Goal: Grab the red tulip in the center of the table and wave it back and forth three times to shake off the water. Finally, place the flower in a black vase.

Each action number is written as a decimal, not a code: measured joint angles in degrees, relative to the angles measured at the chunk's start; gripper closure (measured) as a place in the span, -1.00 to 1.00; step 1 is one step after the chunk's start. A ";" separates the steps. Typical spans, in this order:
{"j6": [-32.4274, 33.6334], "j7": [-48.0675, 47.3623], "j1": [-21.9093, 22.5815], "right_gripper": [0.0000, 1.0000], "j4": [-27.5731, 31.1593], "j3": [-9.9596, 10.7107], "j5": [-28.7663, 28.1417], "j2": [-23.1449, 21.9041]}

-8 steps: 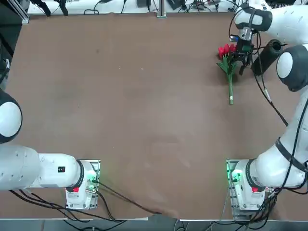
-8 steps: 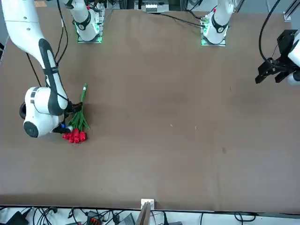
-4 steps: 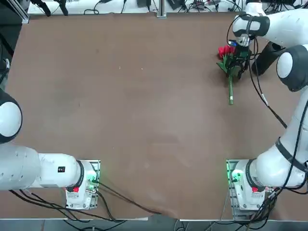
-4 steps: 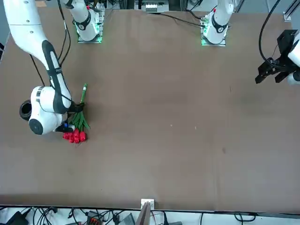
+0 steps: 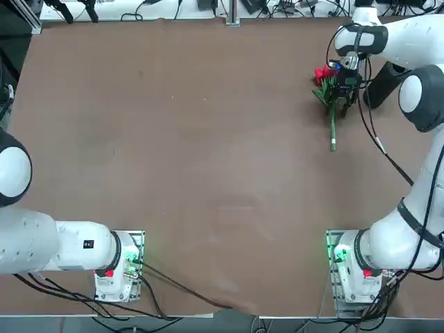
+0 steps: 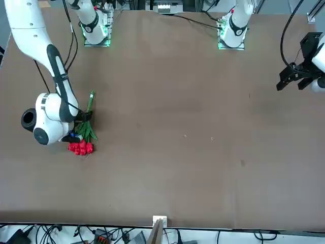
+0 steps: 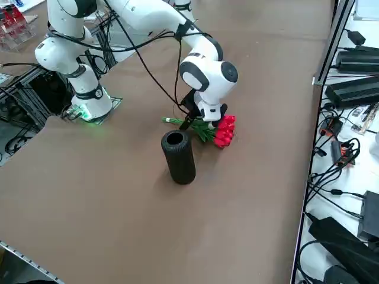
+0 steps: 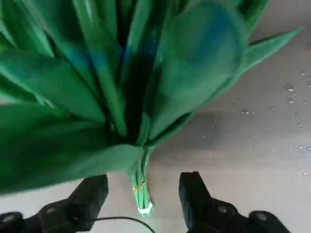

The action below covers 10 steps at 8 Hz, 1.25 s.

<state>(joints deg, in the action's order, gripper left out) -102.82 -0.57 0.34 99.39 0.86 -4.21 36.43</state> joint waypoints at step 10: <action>-1.98 -4.05 0.60 0.31 1.02 -0.12 -0.03 0.09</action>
<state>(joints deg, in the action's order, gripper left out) -104.80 -4.62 0.94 100.41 0.75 -4.25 36.52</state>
